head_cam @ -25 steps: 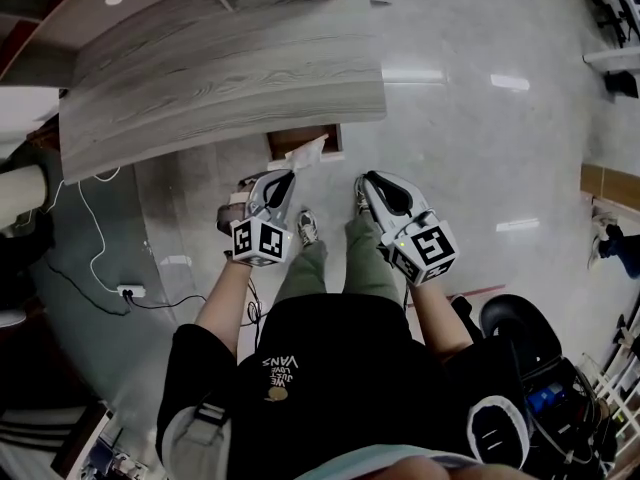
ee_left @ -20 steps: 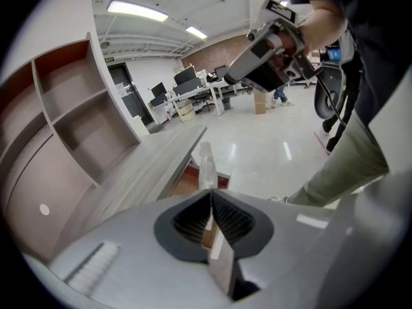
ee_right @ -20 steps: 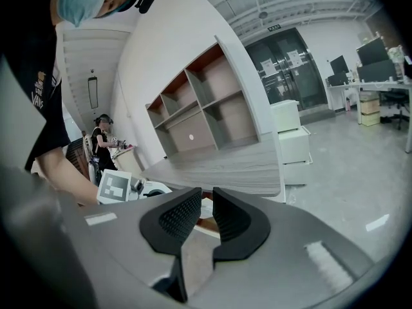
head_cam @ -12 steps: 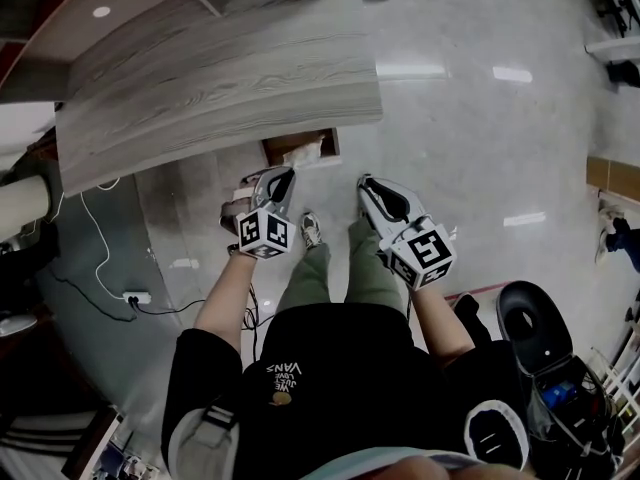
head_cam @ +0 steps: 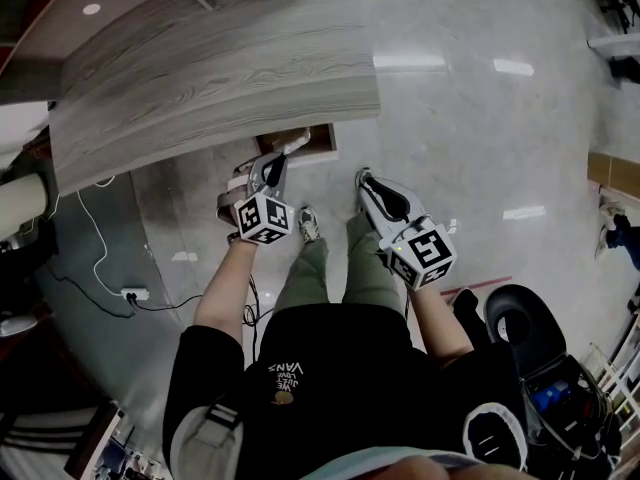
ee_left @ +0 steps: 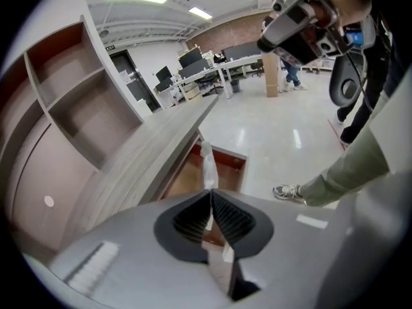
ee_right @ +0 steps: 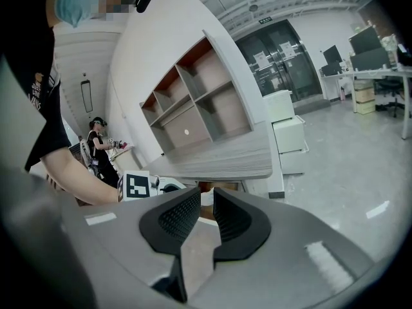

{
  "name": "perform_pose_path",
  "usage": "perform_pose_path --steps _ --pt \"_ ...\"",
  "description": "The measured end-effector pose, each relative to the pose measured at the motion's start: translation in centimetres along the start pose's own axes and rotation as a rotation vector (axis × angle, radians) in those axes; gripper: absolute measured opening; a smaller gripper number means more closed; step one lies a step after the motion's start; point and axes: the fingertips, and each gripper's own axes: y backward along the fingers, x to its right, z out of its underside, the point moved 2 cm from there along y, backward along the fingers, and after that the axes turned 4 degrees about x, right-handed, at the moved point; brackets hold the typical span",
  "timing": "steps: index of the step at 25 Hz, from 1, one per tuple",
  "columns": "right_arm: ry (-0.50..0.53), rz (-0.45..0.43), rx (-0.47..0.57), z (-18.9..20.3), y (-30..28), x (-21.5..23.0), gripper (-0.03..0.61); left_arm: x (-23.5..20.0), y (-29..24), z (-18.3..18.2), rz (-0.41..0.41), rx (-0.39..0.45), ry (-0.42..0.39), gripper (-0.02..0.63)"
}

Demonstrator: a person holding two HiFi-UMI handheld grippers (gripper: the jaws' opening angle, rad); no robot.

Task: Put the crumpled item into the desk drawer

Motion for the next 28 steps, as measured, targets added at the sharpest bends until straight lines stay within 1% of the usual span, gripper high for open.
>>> perform_pose_path --steps 5,8,11,17,22,25,28 --pt "-0.016 0.012 -0.005 0.5 0.2 0.6 0.040 -0.9 -1.0 0.4 -0.041 -0.020 0.017 0.061" --pt "-0.028 0.015 -0.010 0.7 0.3 1.0 0.040 -1.3 -1.8 0.7 -0.063 -0.033 0.044 0.061" --pt "-0.035 0.016 -0.015 0.8 0.3 1.7 0.040 -1.3 -2.8 0.8 -0.060 -0.047 0.069 0.061" --pt "-0.041 0.012 -0.016 0.9 0.2 2.4 0.040 -0.9 -3.8 0.8 -0.044 -0.060 0.074 0.061" --pt "-0.041 0.006 -0.021 0.9 0.0 2.3 0.040 0.0 -4.2 0.9 -0.007 -0.069 0.060 0.061" --pt "-0.037 0.003 -0.024 0.9 -0.3 2.2 0.040 1.1 -4.9 1.4 0.045 -0.072 0.052 0.062" --pt "-0.039 0.005 -0.026 0.9 -0.6 2.1 0.040 1.7 -5.2 1.7 0.084 -0.070 0.070 0.063"
